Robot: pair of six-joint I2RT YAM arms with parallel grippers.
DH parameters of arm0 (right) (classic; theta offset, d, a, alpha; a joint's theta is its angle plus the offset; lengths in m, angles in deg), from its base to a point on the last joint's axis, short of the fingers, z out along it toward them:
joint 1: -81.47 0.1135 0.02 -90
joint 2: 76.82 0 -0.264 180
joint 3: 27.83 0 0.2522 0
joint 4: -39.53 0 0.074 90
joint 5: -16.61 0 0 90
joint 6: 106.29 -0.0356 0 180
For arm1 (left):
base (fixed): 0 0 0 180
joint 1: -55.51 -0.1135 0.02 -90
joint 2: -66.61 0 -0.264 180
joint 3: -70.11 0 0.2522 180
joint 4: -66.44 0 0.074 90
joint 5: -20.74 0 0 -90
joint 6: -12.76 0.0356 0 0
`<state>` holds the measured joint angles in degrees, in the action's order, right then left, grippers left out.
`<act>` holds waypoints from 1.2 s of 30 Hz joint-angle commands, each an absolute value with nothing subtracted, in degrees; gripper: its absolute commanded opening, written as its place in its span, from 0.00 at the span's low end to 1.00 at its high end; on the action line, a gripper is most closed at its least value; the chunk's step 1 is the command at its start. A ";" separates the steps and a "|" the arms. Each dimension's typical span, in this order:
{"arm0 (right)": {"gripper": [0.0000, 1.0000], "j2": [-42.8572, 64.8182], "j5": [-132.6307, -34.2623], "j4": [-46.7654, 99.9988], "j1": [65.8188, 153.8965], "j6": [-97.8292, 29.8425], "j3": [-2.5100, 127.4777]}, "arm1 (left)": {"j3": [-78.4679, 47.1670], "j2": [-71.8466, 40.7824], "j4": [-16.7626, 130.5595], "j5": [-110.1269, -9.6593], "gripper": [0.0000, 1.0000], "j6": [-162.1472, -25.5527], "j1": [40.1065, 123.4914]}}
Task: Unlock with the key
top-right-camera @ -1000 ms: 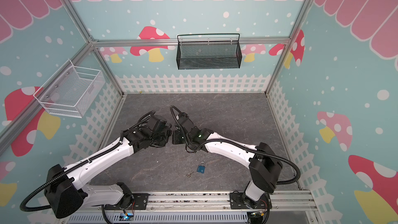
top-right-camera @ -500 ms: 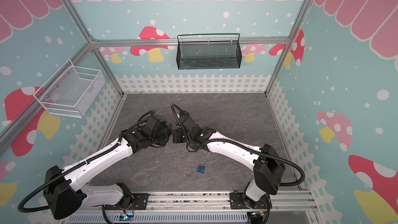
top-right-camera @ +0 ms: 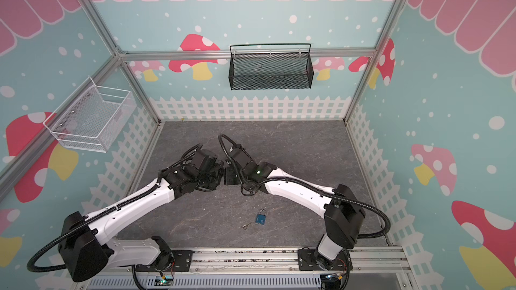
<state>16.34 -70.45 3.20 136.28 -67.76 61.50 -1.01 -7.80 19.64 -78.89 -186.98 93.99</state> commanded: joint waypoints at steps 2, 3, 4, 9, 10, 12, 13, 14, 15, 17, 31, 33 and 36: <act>0.00 19.64 -67.35 5.94 136.31 -69.33 64.55 | -0.25 -8.06 21.98 -74.45 0.00 -191.06 94.84; 0.00 20.13 -67.20 5.30 136.27 -69.14 64.70 | 0.06 -7.98 22.37 -74.59 0.00 -191.41 94.50; 0.00 20.39 -67.17 5.03 136.25 -68.96 64.64 | 0.19 -7.91 22.53 -75.02 0.00 -191.37 94.24; 0.00 22.43 -66.91 5.17 136.32 -68.21 64.02 | -0.01 -8.17 22.90 -75.51 0.00 -192.19 94.09; 0.00 22.81 -67.15 5.87 136.31 -67.87 63.95 | 0.09 -8.22 23.29 -75.34 0.00 -192.46 94.18; 0.00 23.28 -66.66 6.75 136.29 -66.96 63.98 | 0.70 -8.12 25.00 -74.51 0.00 -193.15 94.27; 0.00 23.13 -66.50 8.05 136.27 -65.91 63.47 | 1.21 -7.96 26.31 -74.08 0.00 -193.39 94.31; 0.00 22.82 -66.41 9.45 136.26 -65.18 62.79 | 1.54 -7.82 27.06 -73.65 0.00 -193.59 94.33; 0.00 22.51 -66.52 10.96 136.25 -64.49 62.09 | 1.74 -7.65 27.56 -73.37 0.00 -193.70 94.28; 0.00 21.66 -67.40 14.84 136.23 -63.19 60.28 | 1.95 -7.26 28.47 -72.88 0.00 -193.45 94.27; 0.00 19.33 -60.14 25.39 136.40 -50.44 54.82 | 0.40 -6.65 28.28 -67.61 0.00 -188.69 94.36; 0.00 18.70 -60.21 26.67 136.30 -49.06 54.61 | 0.06 -6.86 26.79 -67.61 0.00 -187.78 94.36; 0.00 17.05 -63.73 26.96 136.35 -49.36 55.57 | 0.65 -6.65 24.58 -68.89 0.00 -187.54 94.31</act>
